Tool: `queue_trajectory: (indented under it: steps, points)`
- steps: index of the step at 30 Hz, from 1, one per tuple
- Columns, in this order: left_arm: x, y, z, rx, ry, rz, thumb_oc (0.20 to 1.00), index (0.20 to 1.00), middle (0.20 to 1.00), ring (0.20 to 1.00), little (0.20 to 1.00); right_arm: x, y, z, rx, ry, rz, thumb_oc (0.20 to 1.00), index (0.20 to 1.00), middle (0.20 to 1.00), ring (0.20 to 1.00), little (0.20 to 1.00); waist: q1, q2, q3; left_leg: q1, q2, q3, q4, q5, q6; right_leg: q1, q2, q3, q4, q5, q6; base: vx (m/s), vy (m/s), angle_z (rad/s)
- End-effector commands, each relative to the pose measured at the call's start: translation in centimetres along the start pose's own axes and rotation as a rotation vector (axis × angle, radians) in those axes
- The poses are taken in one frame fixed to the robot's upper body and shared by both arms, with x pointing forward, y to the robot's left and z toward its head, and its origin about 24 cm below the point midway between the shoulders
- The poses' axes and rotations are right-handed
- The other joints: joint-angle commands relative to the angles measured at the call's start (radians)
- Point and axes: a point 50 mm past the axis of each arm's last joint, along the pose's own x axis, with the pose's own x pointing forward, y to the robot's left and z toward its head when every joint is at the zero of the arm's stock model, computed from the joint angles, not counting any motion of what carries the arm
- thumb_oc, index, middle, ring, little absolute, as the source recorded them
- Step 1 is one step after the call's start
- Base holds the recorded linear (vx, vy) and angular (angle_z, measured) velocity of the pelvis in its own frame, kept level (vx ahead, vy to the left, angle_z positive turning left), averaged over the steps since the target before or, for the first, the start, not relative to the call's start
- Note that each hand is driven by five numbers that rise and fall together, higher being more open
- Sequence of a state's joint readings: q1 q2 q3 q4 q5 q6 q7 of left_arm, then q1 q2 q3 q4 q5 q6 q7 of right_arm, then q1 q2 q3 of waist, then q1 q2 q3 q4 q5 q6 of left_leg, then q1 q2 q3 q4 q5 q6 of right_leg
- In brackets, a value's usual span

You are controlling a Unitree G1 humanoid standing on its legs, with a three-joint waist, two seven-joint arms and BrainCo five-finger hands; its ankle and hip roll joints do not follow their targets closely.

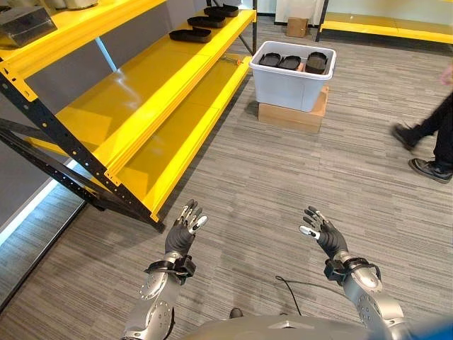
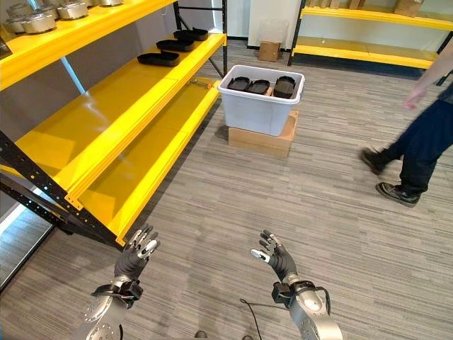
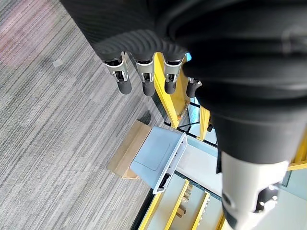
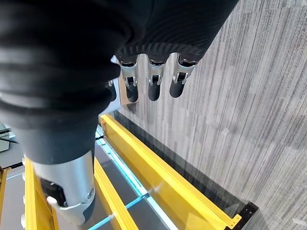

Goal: Move parts from the plastic box to the shelf.

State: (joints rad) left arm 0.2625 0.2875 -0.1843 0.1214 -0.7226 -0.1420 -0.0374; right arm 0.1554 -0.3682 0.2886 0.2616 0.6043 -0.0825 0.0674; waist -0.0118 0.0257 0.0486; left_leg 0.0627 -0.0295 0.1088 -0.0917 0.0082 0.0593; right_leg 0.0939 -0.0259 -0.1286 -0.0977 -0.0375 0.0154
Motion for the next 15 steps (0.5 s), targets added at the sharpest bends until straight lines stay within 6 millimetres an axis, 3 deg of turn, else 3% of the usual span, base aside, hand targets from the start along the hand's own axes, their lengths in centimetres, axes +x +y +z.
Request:
queue_trajectory:
  steps: [1, 15]
  points:
    - [0.52, 0.42, 2.34, 0.063, -0.104, -0.026, 1.000, 1.000, 1.000, 1.000, 1.000, 0.67, 0.68, 1.57, 0.003, -0.080, 0.041, 1.000, 1.000, 1.000, 1.000, 1.000, -0.006, -0.037, -0.023, 0.021, 0.093, -0.031, 0.004, -0.038, -0.082, -0.003, -0.078, -0.028, 0.010, 0.011, 0.085, 0.00, 0.000, 0.00]
    - [0.48, 0.53, 2.15, 0.077, -0.089, -0.028, 1.000, 1.000, 1.000, 1.000, 1.000, 0.56, 0.59, 1.34, 0.010, -0.071, 0.035, 1.000, 1.000, 1.000, 1.000, 1.000, -0.006, -0.039, -0.025, 0.024, 0.092, -0.029, 0.004, -0.042, -0.080, -0.001, -0.077, -0.026, 0.010, 0.009, 0.084, 0.00, 0.000, 0.00]
